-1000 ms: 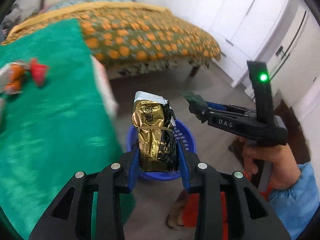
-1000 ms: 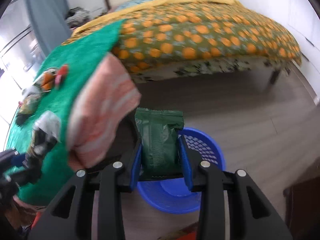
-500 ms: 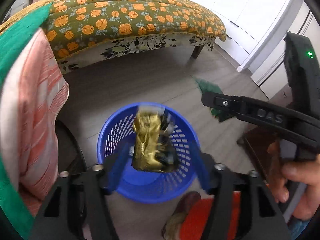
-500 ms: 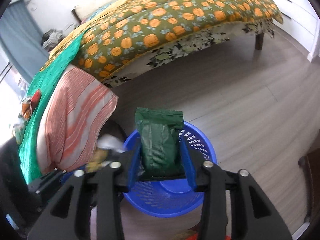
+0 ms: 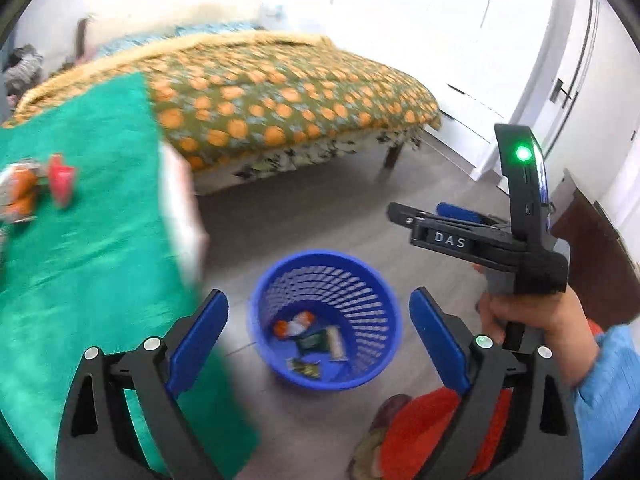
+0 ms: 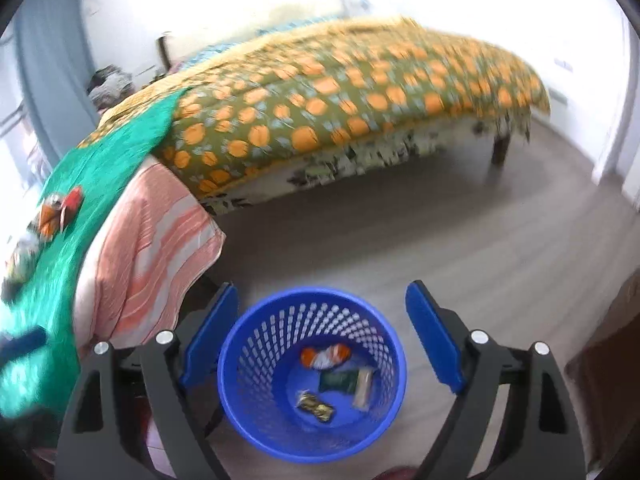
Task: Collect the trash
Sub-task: 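Return to the cloth and grasp the red crushed can with the left gripper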
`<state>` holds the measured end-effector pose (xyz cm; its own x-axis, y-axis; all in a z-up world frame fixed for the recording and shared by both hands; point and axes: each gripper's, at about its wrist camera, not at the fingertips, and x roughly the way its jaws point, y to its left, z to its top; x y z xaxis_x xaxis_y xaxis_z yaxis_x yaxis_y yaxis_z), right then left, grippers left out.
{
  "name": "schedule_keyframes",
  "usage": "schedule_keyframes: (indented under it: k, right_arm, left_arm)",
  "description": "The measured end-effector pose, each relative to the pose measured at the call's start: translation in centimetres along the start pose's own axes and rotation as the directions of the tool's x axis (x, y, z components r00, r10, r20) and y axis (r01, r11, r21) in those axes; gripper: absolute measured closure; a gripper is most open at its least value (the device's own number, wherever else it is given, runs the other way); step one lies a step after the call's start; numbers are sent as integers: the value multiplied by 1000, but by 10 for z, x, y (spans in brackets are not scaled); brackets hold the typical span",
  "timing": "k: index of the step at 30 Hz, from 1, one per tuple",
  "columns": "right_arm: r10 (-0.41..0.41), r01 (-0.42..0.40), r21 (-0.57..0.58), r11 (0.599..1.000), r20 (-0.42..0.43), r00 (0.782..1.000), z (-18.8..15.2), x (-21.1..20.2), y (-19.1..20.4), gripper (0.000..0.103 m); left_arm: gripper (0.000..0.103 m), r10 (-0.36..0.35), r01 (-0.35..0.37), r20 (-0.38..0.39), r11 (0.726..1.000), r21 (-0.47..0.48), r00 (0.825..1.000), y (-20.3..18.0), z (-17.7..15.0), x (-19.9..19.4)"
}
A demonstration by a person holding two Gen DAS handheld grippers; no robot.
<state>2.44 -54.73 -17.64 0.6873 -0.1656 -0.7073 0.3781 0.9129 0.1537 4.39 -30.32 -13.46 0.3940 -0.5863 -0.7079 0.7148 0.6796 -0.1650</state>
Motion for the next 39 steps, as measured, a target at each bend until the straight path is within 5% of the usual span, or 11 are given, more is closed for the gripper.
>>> schedule_keyframes:
  k: [8,16,23,28,32,39]
  right_arm:
    - [99,-81,-211,974,76,992,-16,-34,108,19]
    - [269,-262,-422,868,-45,962,-43,-45,260,19]
    - [294,-322,-512,797,-136,946,-46,-25,353,19]
    - [297,-351,-545,761,-187,936,-53,-8,391,19]
    - [285,-353,-563,747,-209,935,-60,1,402,19]
    - [271,-342,-574,744,-209,940,-65,5,404,20]
  left_arm:
    - [11,229,-228,2,968,-102,973,96,-45,-66]
    - [11,348,-344,-24,913,-220,937,185,-81,-121]
    - [11,443,-436,-56,839,-325,895,267,-97,-156]
    - [11,493,-475,-64,783,-402,867,320,-86,-173]
    - [10,500,-472,-69,750,-463,863,364,-52,-174]
    - [8,551,-513,-61,723,-463,832,405,19,-147]
